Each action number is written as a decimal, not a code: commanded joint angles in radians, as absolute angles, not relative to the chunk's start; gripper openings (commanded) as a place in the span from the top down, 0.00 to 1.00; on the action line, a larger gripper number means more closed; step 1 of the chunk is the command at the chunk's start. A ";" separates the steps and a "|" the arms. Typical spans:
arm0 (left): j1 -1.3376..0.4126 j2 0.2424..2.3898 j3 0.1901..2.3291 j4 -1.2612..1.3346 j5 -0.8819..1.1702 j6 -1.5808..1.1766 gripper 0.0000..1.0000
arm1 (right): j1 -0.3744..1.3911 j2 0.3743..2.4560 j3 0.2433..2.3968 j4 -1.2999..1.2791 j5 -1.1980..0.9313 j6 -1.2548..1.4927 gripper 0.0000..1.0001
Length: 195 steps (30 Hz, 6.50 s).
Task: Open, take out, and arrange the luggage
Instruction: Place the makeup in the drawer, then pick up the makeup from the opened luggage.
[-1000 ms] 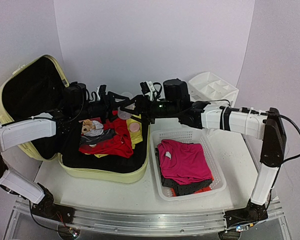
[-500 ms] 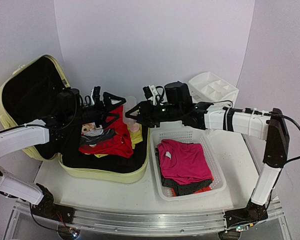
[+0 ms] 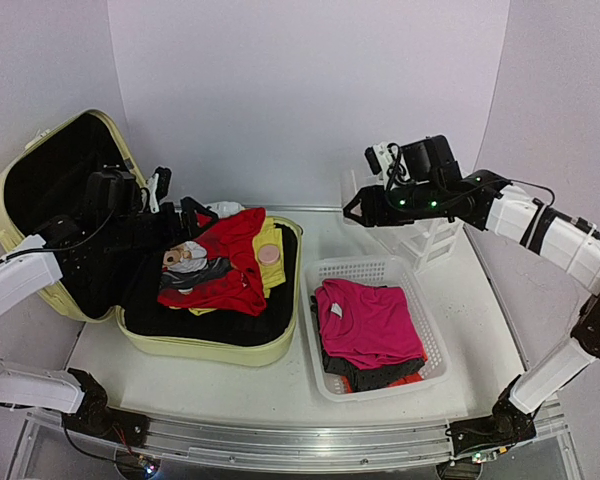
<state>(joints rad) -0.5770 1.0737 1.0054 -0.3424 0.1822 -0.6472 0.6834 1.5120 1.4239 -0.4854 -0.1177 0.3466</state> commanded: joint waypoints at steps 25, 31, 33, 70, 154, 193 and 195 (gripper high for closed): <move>-0.575 1.083 1.070 -0.515 0.057 -0.499 0.00 | 0.508 1.547 1.591 -0.644 0.166 0.160 0.70; -0.575 1.089 1.068 -0.518 0.055 -0.497 0.00 | 0.502 1.584 1.641 -0.657 0.264 0.100 0.70; -0.575 1.091 1.070 -0.517 0.058 -0.497 0.00 | 0.501 1.598 1.654 -0.658 0.284 0.085 0.70; -0.575 1.138 1.084 -0.534 0.053 -0.505 0.00 | 0.454 2.066 2.005 -0.729 0.347 -0.267 0.67; -0.680 2.008 1.656 -0.497 -0.041 -0.276 0.15 | 0.510 1.596 1.597 -0.604 -0.334 0.223 0.02; -0.725 1.561 1.372 -0.512 0.045 -0.134 0.43 | 0.605 1.791 1.650 -0.475 -0.632 0.646 0.09; -0.730 1.519 1.325 -0.474 0.073 -0.120 0.43 | 0.638 1.838 1.694 -0.439 -0.663 0.709 0.12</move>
<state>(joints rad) -0.7166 1.6009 1.4044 -0.5629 -0.0074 -0.1795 0.5713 1.7599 1.6024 -0.5766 -0.5503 0.5350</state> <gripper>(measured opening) 0.581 0.906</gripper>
